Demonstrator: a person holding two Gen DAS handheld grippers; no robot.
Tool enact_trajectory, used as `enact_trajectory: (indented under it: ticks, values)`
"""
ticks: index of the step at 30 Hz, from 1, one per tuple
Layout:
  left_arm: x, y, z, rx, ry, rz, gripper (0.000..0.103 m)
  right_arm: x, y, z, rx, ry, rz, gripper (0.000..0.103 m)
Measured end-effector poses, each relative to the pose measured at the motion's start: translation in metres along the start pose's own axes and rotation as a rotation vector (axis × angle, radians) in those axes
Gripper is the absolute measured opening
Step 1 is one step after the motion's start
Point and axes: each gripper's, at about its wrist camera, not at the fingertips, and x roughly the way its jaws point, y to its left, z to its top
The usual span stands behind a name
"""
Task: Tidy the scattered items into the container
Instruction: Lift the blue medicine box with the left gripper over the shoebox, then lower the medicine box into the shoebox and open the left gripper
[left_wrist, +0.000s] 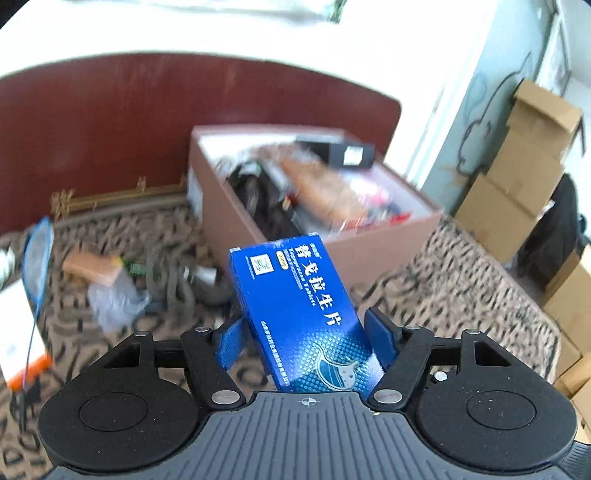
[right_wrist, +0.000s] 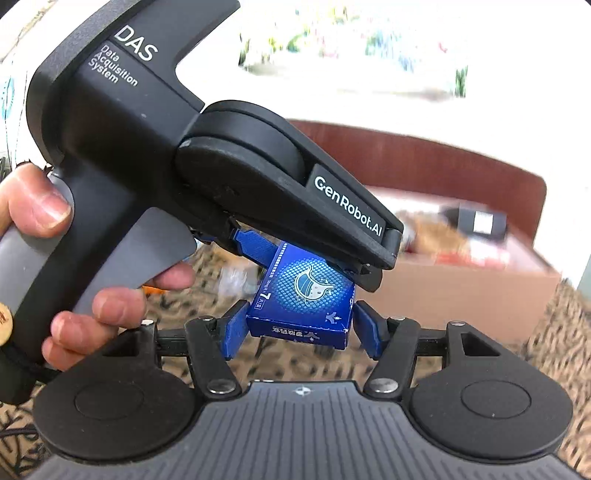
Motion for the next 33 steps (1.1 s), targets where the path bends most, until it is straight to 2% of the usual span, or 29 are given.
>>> enact_trajectory:
  ticks: [9,15,21,28,31,33]
  values:
    - [0.009,-0.007,0.066,0.07,-0.121,-0.013,0.078,0.038,-0.022,0.046,-0.087,-0.11,-0.06,0.066]
    - [0.047,0.011,0.114,0.044,-0.109,-0.055,0.078,0.085,-0.051,0.074,-0.058,-0.11,-0.056,0.066]
    - [0.094,0.036,0.148,0.02,-0.095,-0.061,0.079,0.141,-0.071,0.092,-0.067,-0.07,-0.047,0.066]
    - [0.15,0.074,0.166,-0.03,-0.051,-0.047,0.08,0.208,-0.086,0.098,-0.08,0.012,-0.007,0.066]
    - [0.166,0.084,0.17,-0.017,-0.041,-0.02,0.082,0.234,-0.086,0.1,-0.091,0.053,0.011,0.066]
    - [0.174,0.09,0.173,-0.004,-0.031,0.002,0.09,0.25,-0.089,0.105,-0.074,0.118,0.034,0.067]
